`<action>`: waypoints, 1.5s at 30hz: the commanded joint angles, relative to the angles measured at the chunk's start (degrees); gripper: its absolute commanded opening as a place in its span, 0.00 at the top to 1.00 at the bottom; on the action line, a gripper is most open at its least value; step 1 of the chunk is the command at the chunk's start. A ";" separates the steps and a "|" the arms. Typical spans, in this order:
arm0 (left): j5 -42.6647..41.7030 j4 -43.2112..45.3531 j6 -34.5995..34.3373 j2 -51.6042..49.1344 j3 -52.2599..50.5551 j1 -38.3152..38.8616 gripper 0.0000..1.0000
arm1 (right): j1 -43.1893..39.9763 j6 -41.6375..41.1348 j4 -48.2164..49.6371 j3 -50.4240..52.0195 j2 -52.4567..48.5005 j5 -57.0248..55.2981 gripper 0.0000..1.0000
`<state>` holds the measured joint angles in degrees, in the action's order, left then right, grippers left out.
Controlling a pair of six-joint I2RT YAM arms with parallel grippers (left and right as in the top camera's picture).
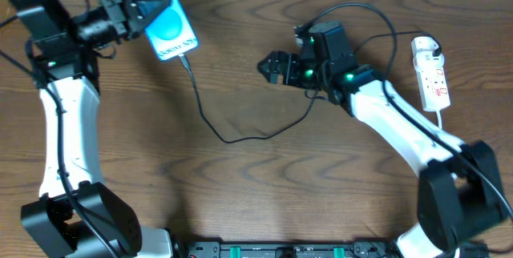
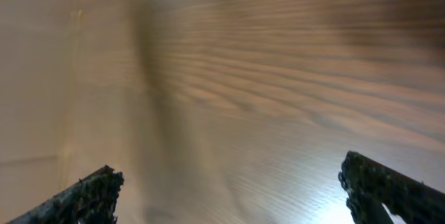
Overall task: Plug charger to phone and switch on socket
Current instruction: 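Lower the plugged phone with the left gripper toward the table center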
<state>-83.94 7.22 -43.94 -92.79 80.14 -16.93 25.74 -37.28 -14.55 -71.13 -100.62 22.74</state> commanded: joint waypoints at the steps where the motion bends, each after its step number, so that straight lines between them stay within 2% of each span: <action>1: -1.62 -0.13 3.72 0.31 0.57 2.45 0.93 | -0.70 -1.81 -6.05 -0.42 4.50 -17.49 0.01; 6: -0.17 -6.40 9.79 0.31 0.55 6.49 0.93 | -0.68 -3.17 -13.70 -0.42 10.54 -29.22 0.01; 10: 4.81 -13.70 14.99 0.07 0.55 9.16 0.93 | -0.68 -3.13 -16.92 -0.42 14.93 -32.44 0.01; 15: 11.06 -18.05 17.92 -2.10 0.55 12.72 0.93 | -0.68 -2.91 -20.13 -0.42 19.96 -35.36 0.01; 24: 21.46 -18.56 18.01 -10.05 0.55 16.57 0.93 | -0.68 -0.70 -22.40 -0.42 24.72 -36.20 0.02; 36: 21.64 -19.26 18.10 -21.07 0.55 20.76 0.93 | -0.68 0.13 -22.56 -0.42 24.87 -36.41 0.02; 45: 23.74 -23.80 22.23 -22.69 0.55 26.43 0.93 | -0.68 0.11 -22.60 -0.42 24.87 -36.59 0.01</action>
<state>-61.06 -15.14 -24.51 -115.63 80.12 7.92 25.34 -38.06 -37.06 -71.18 -76.51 -12.62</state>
